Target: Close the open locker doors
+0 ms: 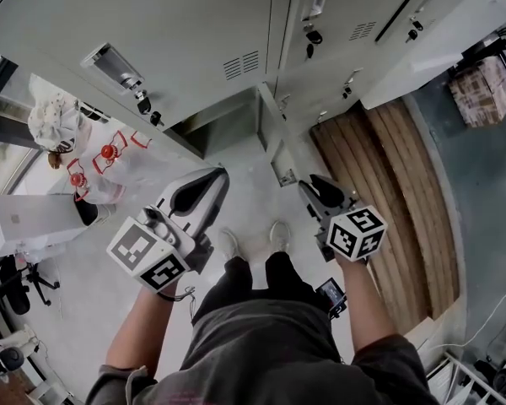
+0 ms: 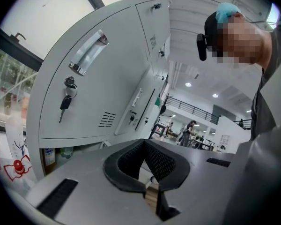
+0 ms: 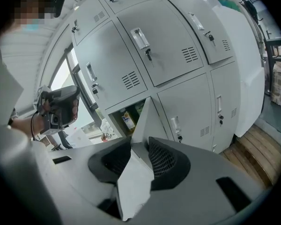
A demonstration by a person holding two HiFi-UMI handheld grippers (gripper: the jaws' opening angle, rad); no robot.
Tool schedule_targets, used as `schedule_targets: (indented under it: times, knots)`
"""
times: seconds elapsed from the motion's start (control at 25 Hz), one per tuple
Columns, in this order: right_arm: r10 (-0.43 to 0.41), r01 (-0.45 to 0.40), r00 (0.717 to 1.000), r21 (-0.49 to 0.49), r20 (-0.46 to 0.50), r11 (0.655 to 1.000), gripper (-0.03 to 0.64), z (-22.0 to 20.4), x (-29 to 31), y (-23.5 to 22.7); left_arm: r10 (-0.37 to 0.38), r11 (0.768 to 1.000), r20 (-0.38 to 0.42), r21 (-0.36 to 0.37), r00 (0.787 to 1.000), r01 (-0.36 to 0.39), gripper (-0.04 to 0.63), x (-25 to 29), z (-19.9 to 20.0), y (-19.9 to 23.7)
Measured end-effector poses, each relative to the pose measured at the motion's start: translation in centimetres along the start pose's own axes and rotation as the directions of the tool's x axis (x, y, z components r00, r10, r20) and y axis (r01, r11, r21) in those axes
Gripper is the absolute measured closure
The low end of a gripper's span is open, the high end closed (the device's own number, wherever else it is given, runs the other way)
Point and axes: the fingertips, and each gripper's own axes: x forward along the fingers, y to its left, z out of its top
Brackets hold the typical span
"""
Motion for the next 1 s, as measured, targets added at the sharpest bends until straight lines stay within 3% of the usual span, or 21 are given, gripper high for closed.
schedule_targets:
  times: [0.44, 1.0]
  knots:
    - [-0.012, 0.012, 1.0, 0.013, -0.011, 1.0, 0.5, -0.8, 1.6, 2.9, -0.018, 1.0, 0.009, -0.008, 1.0, 0.018, 0.588, -2.9, 0.6, 1.6]
    - [0.036, -0.036, 0.999, 0.014, -0.018, 0.999, 0.495, -1.2, 5.8, 8.1, 0.026, 1.0, 0.03, -0.006, 0.999, -0.026, 0.588, -8.4, 1.7, 5.1]
